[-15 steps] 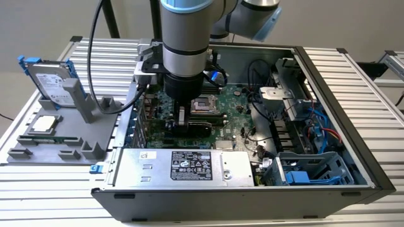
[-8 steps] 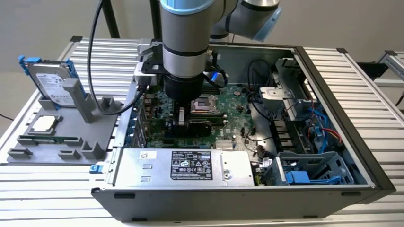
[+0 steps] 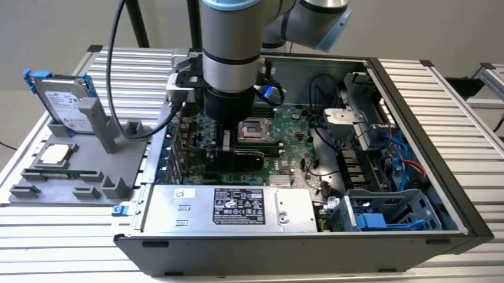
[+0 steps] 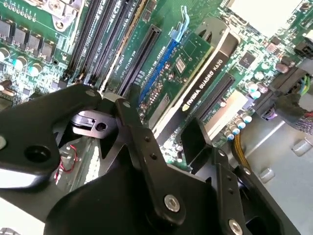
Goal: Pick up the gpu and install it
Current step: 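Press down on the gpu until it lock into place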
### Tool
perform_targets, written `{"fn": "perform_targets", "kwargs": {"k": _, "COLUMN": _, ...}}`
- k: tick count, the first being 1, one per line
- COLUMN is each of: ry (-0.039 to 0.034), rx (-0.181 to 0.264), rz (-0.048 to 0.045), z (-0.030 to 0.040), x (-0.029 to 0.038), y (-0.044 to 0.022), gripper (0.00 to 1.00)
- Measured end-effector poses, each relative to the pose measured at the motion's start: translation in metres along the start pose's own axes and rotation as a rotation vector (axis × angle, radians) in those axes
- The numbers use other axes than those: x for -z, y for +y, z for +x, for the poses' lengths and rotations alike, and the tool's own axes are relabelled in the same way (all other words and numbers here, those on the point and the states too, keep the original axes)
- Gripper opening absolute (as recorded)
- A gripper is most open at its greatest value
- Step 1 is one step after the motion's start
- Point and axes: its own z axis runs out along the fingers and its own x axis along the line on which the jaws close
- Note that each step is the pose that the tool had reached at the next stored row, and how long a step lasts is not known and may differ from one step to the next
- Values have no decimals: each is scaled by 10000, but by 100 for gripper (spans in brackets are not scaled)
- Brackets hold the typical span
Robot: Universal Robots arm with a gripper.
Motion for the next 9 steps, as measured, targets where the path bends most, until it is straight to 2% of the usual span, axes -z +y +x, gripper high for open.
{"fn": "perform_targets", "kwargs": {"k": 9, "ry": 15, "rx": -1, "rz": 3, "z": 21, "x": 404, "y": 12, "gripper": 100}}
